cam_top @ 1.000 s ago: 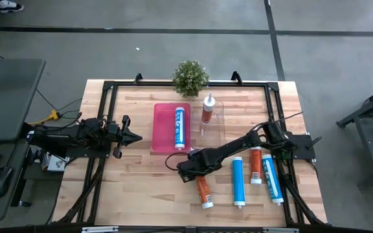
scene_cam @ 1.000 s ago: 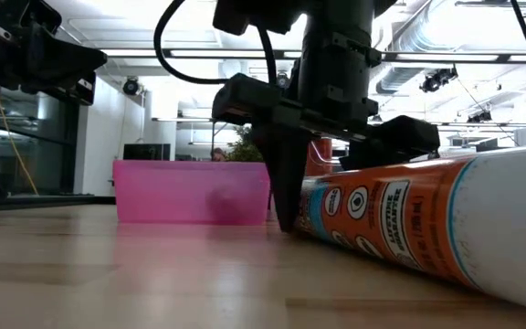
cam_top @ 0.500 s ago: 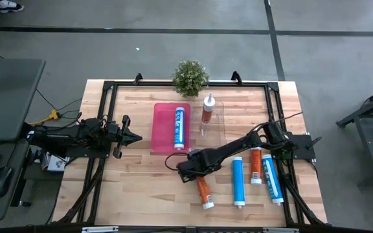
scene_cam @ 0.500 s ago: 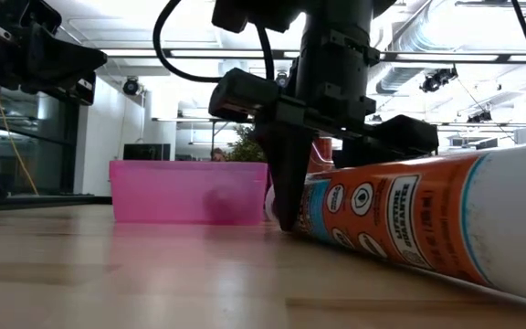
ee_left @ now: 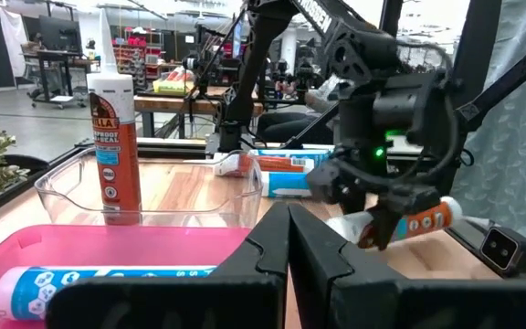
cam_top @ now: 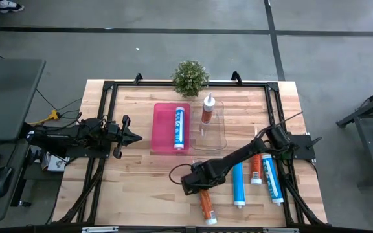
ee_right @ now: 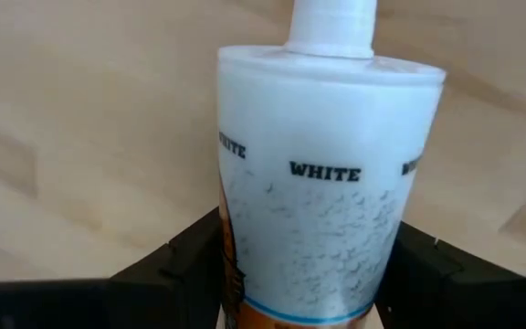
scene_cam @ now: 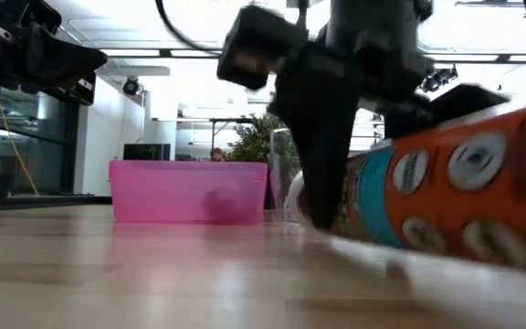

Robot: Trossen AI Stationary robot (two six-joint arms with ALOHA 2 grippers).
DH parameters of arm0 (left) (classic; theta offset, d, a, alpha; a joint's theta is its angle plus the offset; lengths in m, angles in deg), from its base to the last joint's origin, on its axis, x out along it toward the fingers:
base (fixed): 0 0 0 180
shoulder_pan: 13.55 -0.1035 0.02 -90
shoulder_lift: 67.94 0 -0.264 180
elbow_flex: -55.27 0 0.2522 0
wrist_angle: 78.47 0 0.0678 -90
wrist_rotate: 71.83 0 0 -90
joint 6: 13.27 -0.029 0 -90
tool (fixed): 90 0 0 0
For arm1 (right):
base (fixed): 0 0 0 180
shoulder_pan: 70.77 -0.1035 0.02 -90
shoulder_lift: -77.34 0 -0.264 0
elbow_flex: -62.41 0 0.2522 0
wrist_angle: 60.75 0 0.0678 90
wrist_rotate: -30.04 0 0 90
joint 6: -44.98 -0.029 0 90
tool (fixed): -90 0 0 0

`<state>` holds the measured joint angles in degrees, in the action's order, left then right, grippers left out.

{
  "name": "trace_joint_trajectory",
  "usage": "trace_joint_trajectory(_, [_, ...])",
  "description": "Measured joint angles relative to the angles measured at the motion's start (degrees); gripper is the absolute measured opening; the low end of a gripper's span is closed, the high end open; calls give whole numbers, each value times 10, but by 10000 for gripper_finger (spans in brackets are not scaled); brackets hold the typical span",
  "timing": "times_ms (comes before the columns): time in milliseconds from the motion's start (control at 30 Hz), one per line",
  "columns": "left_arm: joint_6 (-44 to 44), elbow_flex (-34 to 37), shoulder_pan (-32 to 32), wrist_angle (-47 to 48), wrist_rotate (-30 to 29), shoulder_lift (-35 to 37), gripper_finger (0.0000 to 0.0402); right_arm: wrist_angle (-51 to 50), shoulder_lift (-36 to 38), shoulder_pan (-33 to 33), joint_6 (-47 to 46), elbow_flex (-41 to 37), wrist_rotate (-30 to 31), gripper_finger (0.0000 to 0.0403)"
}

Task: Pick & place silicon tubes, Sealant and Lysol wipes
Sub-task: Put the left orange sealant into the transparent bin

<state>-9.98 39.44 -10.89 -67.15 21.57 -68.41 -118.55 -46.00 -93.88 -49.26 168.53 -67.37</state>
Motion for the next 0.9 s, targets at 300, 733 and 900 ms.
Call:
trace_joint_trajectory(300, [0,0,0,0,0,0,0,12,51,-5,24,0,133,206])
trace_joint_trajectory(733, [0,0,0,0,0,0,0,78,112,-10,198,3,474,205])
trace_joint_trajectory(900, [0,0,0,0,0,0,0,84,126,-15,247,3,627,204])
